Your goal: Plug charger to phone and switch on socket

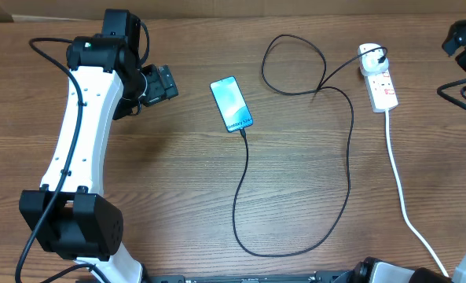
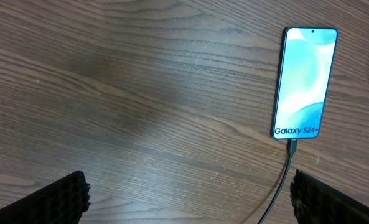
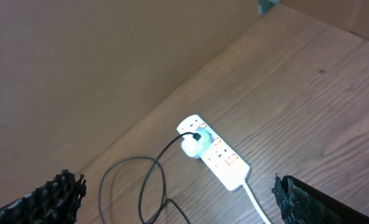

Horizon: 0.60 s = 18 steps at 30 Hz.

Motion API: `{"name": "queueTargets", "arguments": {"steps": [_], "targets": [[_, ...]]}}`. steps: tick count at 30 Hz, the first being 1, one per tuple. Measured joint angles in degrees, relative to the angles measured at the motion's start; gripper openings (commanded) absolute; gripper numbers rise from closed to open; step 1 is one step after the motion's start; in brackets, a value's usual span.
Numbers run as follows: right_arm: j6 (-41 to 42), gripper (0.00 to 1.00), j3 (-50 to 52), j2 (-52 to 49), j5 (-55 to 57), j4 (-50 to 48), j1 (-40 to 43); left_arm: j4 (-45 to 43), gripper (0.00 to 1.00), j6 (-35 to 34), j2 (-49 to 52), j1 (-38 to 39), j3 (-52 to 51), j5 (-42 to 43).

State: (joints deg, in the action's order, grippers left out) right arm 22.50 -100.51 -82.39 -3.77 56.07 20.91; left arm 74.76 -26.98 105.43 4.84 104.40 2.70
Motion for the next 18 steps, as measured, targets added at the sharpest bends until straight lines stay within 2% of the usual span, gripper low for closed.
{"name": "queueTargets", "arguments": {"steps": [8,18], "targets": [[0.5,1.0,0.6,-6.4,2.3,-3.3,0.0,0.0,1.0,0.0,0.0,0.0,0.0,0.0],[0.9,1.0,1.6,-22.8,4.2,-9.3,0.0,0.0,1.0,0.0,0.0,0.0,0.0,0.0]]}}
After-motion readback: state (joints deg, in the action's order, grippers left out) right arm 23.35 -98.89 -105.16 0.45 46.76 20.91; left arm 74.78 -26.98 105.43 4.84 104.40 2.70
